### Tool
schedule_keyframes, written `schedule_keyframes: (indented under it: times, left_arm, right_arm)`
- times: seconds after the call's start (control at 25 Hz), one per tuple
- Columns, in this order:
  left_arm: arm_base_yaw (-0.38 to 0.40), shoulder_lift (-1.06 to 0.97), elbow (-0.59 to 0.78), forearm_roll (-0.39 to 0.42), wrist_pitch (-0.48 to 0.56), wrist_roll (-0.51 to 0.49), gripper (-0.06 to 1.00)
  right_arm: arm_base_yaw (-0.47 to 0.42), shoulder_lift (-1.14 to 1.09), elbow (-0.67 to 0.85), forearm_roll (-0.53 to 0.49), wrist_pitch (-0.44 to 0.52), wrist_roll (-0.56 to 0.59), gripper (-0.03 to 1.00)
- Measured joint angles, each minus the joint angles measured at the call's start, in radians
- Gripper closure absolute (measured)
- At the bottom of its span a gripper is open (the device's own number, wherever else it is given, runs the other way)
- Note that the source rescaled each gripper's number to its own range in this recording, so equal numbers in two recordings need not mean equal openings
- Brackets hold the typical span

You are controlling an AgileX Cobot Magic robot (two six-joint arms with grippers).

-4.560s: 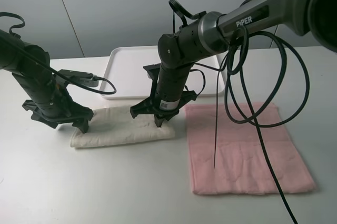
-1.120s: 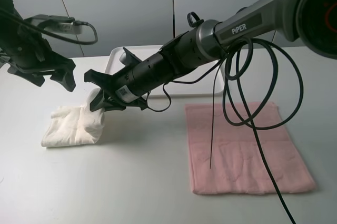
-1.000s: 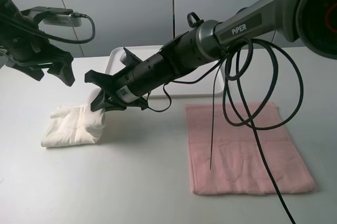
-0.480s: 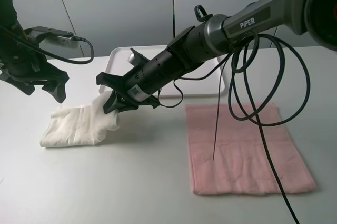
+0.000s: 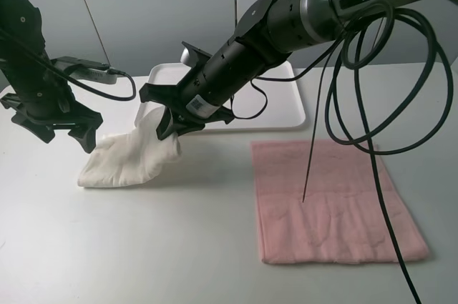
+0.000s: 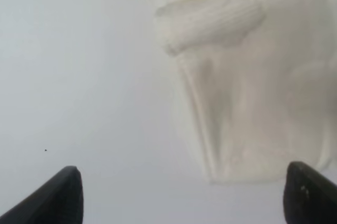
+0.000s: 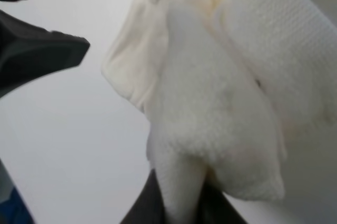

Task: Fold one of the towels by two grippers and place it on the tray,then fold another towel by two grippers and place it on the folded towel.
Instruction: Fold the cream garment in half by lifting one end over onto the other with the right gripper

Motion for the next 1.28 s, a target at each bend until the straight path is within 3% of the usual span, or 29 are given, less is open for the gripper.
schedule_keyframes:
  times: [0.44, 0.72, 1.28]
  left_arm:
    - [0.003, 0.100, 0.000, 0.033, -0.066, -0.047, -0.04]
    - [0.059, 0.112, 0.000, 0.033, -0.111, -0.071, -0.04]
    - [0.071, 0.165, 0.000, -0.040, -0.152, -0.035, -0.04]
  right_arm:
    - [0.000, 0.000, 0.000, -0.058, 0.014, 0.027, 0.90]
    - [0.000, 0.000, 0.000, -0.094, 0.017, 0.046, 0.90]
    - [0.000, 0.000, 0.000, -0.099, 0.015, 0.048, 0.90]
